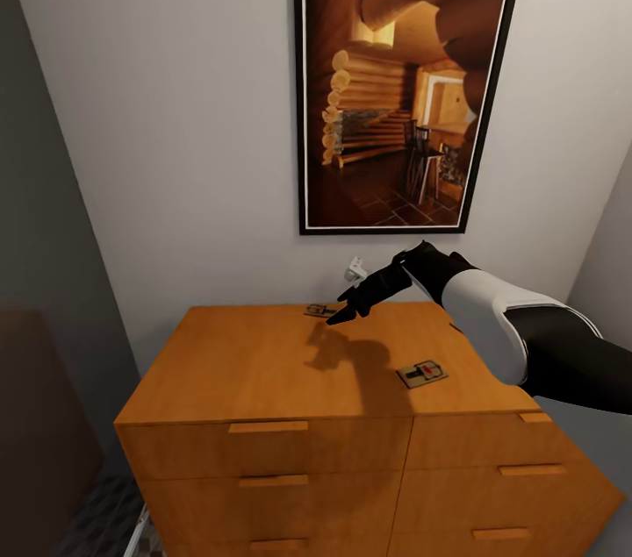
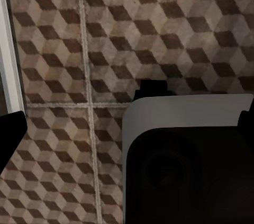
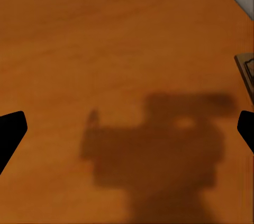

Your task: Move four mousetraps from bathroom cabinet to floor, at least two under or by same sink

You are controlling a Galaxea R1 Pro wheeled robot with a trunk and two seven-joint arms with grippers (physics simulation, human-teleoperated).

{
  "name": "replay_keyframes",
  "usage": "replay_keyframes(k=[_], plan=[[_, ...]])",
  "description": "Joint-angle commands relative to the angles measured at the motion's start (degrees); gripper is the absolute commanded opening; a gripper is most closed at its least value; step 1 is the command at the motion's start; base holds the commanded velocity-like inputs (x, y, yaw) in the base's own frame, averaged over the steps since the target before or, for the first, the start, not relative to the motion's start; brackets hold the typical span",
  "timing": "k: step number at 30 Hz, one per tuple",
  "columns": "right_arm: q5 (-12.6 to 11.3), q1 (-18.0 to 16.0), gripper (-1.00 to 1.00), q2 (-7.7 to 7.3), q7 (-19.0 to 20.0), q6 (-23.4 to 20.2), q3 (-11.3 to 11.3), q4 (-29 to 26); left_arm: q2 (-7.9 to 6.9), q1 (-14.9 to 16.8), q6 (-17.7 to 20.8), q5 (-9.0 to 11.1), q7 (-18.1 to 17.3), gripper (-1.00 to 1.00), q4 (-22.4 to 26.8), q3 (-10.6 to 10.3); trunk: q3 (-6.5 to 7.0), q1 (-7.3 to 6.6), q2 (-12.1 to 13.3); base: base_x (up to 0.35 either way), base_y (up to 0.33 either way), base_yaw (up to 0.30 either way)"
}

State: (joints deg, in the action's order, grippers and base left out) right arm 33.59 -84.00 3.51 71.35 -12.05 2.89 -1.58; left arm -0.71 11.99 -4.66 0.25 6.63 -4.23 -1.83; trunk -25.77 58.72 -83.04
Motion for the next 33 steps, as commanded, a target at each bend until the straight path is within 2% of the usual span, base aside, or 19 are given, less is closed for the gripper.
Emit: replay_keyframes(k=[1,33], plan=[[-0.28,-0.02,1.0,0.0,0.2,-0.6,0.28,-0.09,0.01,0.11,-0.44,0.02,0.14,1.0,-0.25,-0.19,-0.06,0.0,-0.04,0.057,0.0,0.0],[-0.28,-0.02,1.0,0.09,0.2,-0.6,0.28,0.24,0.01,0.08,-0.44,0.02,0.14,1.0,-0.25,-0.19,-0.06,0.0,-0.04,0.02,0.0,0.0]])
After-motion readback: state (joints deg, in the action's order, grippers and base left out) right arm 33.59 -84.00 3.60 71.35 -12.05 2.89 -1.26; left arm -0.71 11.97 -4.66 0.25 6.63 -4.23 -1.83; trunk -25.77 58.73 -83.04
